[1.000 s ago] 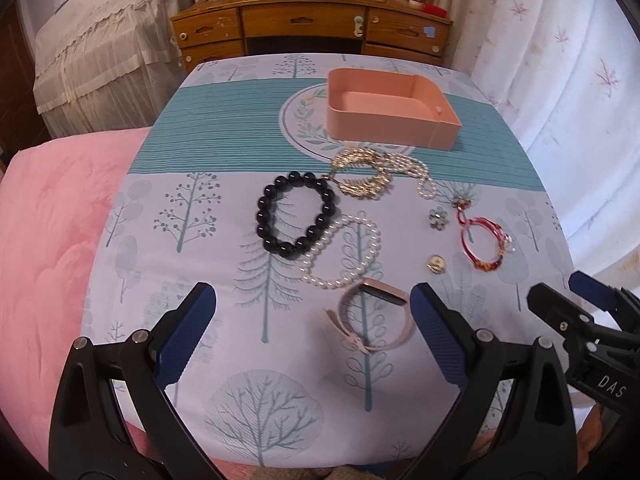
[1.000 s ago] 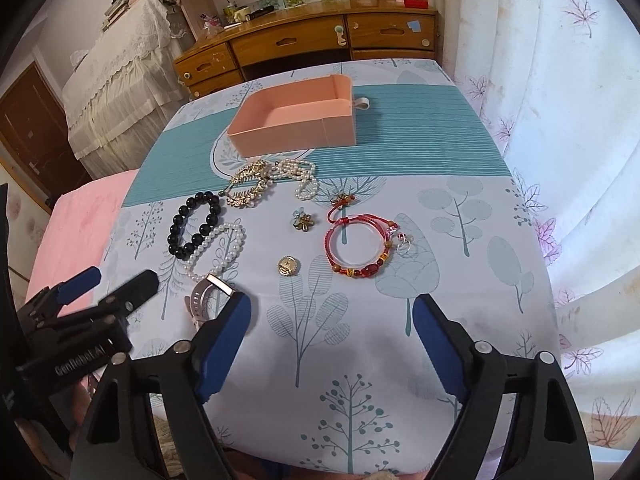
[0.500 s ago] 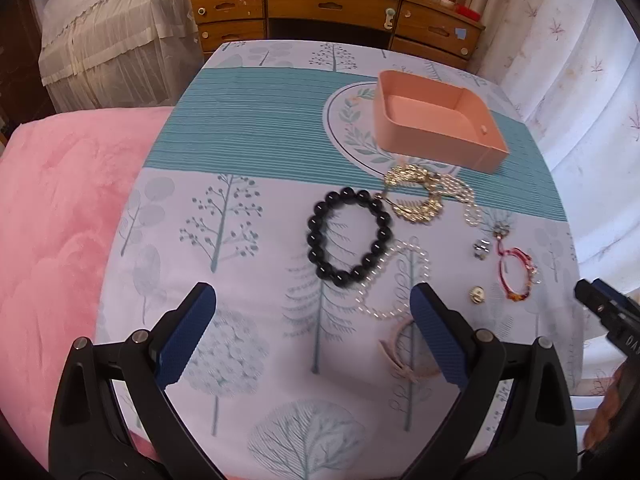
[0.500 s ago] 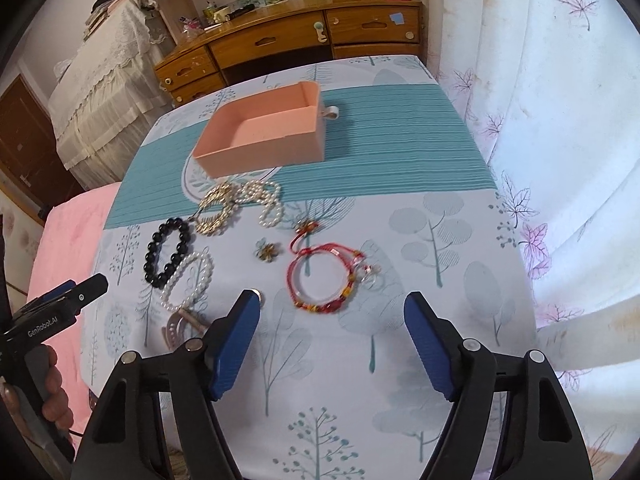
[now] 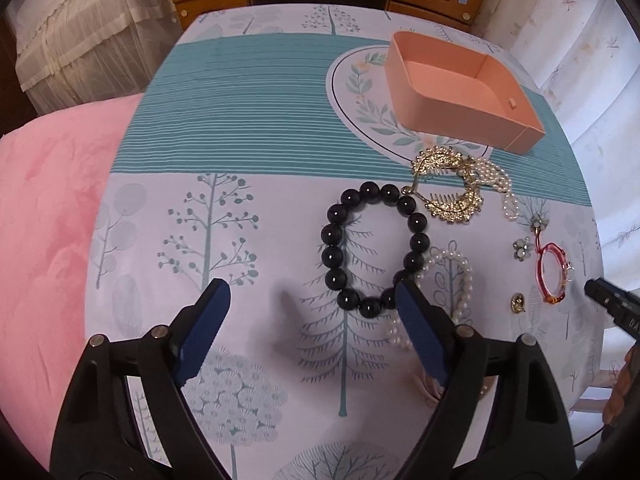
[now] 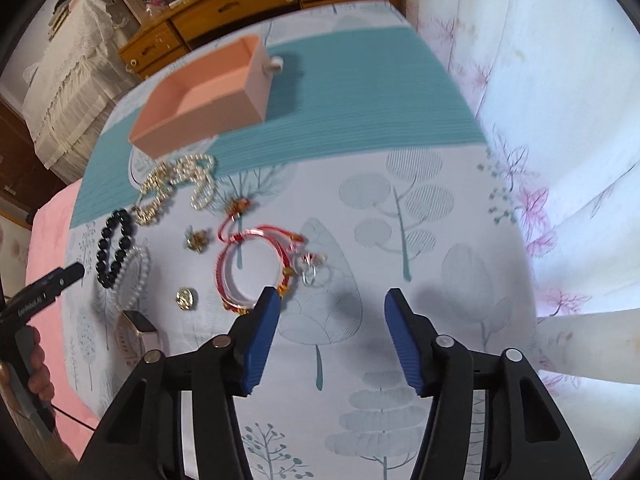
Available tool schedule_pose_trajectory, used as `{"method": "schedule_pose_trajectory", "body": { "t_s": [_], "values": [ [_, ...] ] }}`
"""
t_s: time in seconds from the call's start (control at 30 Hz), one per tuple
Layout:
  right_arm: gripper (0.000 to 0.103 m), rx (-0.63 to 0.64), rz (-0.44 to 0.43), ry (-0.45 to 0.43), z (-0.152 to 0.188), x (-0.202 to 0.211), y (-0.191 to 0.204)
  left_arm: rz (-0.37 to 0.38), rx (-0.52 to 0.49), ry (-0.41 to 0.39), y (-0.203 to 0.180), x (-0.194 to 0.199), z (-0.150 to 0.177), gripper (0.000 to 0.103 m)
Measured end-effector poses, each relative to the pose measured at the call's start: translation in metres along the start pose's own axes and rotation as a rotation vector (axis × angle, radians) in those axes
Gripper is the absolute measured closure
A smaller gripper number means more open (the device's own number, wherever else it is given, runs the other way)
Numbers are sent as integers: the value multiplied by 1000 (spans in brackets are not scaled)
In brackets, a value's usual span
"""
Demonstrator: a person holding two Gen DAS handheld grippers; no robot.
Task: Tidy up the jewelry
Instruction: 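Grasp the black bead bracelet with the left tool while the right tool grasps the red string bracelet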
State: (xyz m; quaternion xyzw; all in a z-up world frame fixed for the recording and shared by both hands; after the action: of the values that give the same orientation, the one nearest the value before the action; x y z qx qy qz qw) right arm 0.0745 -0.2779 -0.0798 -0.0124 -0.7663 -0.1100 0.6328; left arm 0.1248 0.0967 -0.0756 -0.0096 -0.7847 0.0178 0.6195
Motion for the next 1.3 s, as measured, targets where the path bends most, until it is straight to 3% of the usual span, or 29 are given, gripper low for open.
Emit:
{"method": "schedule_pose_trajectory", "body": {
  "t_s": [0.23, 0.73, 0.93, 1.13, 1.3],
  "values": [
    [51, 14, -18, 36, 5, -24, 14, 10, 7, 56, 0, -25, -16, 33],
    [59, -37, -107, 63, 4, -37, 34, -3, 15, 99, -5, -48, -33, 37],
    [75, 7, -110, 56, -3, -44, 50, -17, 1, 100, -7, -52, -35, 37],
    [85, 123, -28, 11, -1, -46, 72, -20, -4, 106, -7, -58, -37, 37],
    [91, 145, -21, 7, -2, -48, 78, -18, -12, 131, -8, -62, -47, 41]
  ]
}}
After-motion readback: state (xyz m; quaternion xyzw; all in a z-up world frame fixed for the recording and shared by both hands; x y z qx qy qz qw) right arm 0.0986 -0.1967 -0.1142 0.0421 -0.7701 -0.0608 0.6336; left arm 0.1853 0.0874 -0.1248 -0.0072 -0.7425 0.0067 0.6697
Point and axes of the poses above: each gripper's, at about its wrist camera, not at the fingertips, and x roughly against the way its jaws point, y to its left, z to its underside, the point moved 1 cm from there along -x, roughly the way its jaws point, and after that the axes turned 7 degrees about y, right-handed, at the moved point
